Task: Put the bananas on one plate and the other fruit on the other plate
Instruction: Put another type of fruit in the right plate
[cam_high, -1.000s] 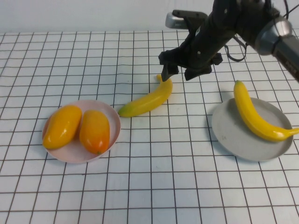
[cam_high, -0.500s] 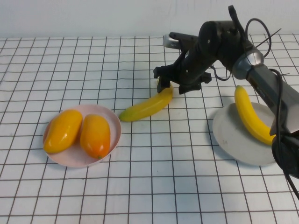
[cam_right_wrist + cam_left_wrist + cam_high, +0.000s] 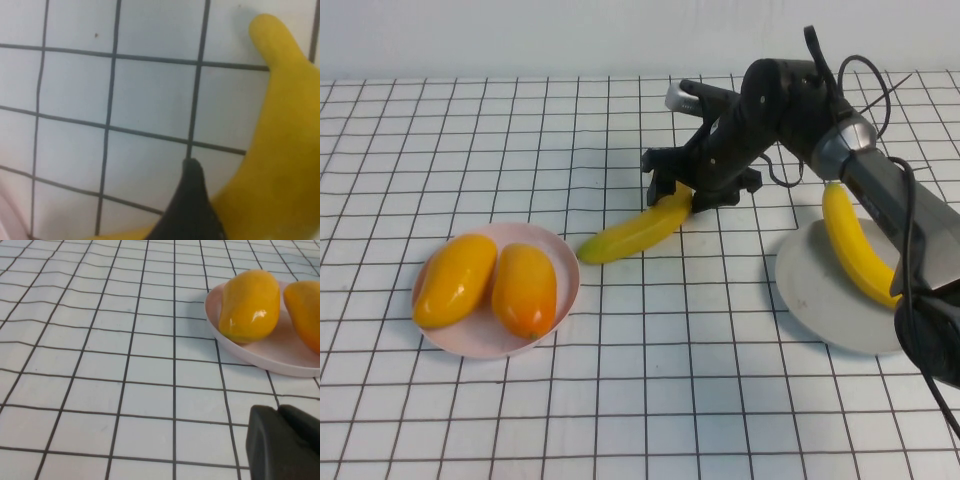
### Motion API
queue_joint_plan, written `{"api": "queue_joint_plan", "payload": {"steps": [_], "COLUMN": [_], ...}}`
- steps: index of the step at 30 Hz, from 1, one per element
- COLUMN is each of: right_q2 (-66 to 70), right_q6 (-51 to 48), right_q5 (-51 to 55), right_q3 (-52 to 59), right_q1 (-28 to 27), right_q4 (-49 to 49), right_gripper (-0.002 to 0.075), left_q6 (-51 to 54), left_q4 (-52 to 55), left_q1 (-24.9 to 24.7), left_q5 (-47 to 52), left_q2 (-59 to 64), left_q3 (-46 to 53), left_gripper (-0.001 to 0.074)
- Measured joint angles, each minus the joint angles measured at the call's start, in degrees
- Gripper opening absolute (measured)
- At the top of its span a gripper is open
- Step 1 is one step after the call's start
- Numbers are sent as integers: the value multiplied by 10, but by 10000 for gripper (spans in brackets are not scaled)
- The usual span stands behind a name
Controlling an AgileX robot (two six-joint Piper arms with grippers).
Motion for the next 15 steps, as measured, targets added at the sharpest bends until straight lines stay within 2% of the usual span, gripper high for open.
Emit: {"api": "queue_joint_plan", "payload": {"steps": [5,7,10,15], "right_q2": [5,5,5,5], "right_q6": [2,3,3,-19], "right_q5": [-6,-7,-3,43], "right_q3": [0,0,0,-22], "right_q1": [0,1,1,1], "right_q4": [10,8,7,-19], "right_gripper": [489,438,322,324], "left_q6": [0,0,0,0], "left_q4": [0,0,0,0], "left_q1": [0,0,0,0], "left_q5": [0,0,0,0], "left_q2": [0,0,0,0], "left_q3": [0,0,0,0], "left_gripper": [-4,-4,-4,-4]}}
